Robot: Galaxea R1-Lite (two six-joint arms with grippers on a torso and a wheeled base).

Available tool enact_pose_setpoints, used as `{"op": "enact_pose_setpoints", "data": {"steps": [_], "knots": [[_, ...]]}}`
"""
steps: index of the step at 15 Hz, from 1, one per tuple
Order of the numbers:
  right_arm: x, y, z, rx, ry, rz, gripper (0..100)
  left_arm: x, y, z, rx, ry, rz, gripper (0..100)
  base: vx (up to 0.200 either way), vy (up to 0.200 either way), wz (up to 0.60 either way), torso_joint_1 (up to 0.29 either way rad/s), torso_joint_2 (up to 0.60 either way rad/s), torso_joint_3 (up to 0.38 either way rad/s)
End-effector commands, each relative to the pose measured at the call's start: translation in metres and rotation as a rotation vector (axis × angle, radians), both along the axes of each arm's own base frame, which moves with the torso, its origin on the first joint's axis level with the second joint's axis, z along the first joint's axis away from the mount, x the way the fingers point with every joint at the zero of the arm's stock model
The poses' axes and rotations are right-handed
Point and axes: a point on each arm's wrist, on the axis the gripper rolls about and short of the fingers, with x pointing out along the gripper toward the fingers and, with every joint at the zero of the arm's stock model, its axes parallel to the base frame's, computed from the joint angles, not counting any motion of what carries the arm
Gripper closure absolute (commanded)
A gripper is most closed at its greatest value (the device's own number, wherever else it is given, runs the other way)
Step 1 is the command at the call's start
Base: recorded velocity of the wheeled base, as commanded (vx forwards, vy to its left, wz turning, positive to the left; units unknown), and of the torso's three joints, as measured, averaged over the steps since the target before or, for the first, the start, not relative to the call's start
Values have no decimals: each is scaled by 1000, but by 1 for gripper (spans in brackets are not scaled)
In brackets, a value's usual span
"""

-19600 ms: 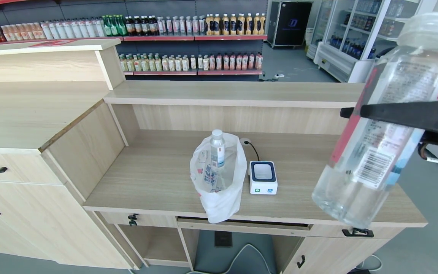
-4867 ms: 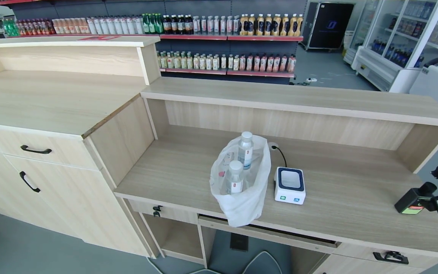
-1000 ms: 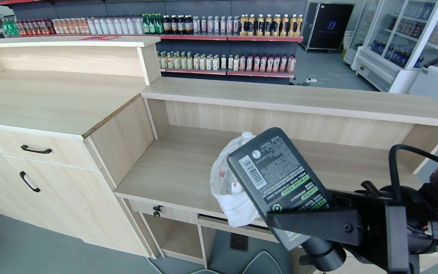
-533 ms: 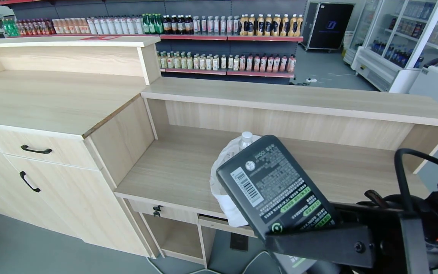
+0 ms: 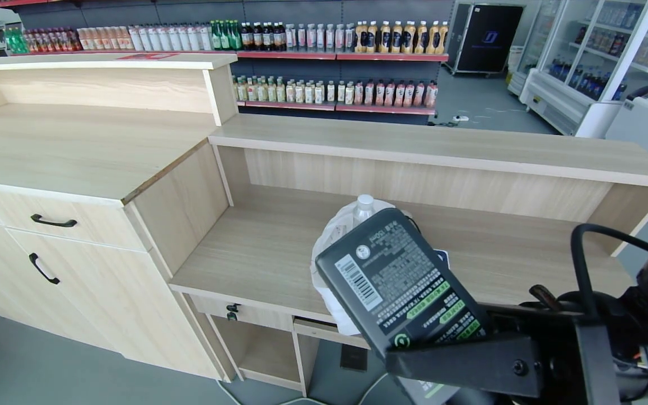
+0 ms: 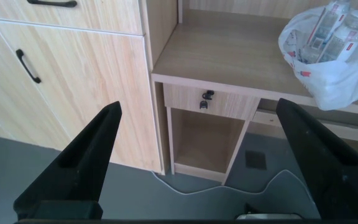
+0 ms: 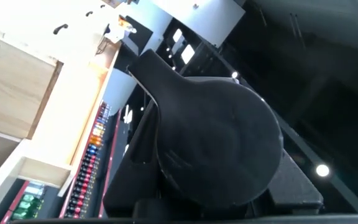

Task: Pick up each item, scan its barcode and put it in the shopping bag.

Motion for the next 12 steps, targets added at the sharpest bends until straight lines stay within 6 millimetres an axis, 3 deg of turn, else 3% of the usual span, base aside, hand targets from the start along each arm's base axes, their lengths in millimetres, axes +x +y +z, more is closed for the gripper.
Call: {"op": "enact_pose_setpoints", "data": {"steps": [1,12], "knots": [[0,0,-1,-4,3,-1,100,0,0,0,0,-1,0,0,0,0,0,0,0,0],[0,-3,-3,-7,15,-8,100,0,0,0,0,-1,0,0,0,0,0,0,0,0]]}}
